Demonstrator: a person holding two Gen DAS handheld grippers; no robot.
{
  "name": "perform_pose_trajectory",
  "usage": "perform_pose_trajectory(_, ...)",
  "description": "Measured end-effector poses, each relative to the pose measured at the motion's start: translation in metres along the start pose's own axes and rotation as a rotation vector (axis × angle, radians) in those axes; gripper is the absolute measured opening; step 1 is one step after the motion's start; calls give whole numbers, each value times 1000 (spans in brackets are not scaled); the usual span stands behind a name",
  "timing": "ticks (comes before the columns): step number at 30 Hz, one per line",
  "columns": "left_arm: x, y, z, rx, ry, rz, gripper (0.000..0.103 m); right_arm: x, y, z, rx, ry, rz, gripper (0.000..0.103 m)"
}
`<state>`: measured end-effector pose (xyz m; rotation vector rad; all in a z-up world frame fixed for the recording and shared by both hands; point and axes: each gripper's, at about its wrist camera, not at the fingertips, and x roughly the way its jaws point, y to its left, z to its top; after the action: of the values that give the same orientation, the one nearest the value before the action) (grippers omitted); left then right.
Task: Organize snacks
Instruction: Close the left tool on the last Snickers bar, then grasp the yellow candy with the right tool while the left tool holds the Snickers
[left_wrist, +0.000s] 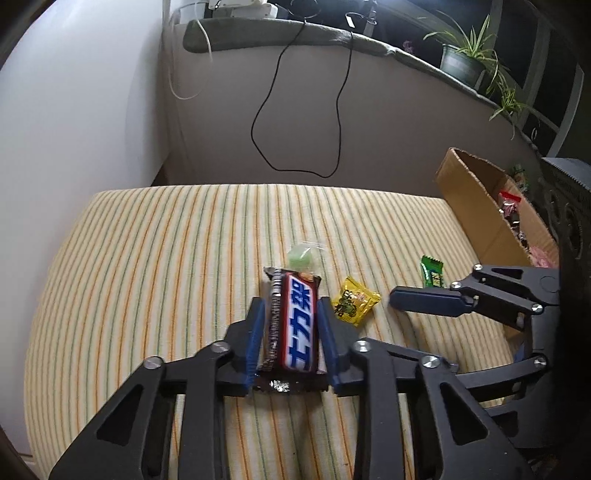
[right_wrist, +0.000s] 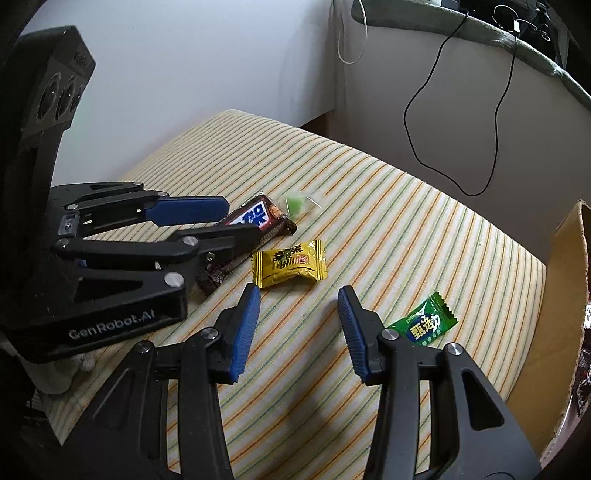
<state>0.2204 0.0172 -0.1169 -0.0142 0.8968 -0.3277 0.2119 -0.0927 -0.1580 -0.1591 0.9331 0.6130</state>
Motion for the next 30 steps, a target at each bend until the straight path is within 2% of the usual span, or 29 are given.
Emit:
perform_pose_trajectory(4,-2,4,-1,-13,-7,8,25,3,4,3,-18,5,-2,46)
perform_pose_trajectory(9,-3,6,-2,-5,-6,12,25,5,10,3,-40,5,-13,53)
perform_pose_trajectory(18,11,2,0,9,23,16,27,17,20,12,-75,7,-36,54)
perform_pose_trajectory(30,0,25,-9,-47,-6,56,27,41,29,29,-117,-2,-62,54)
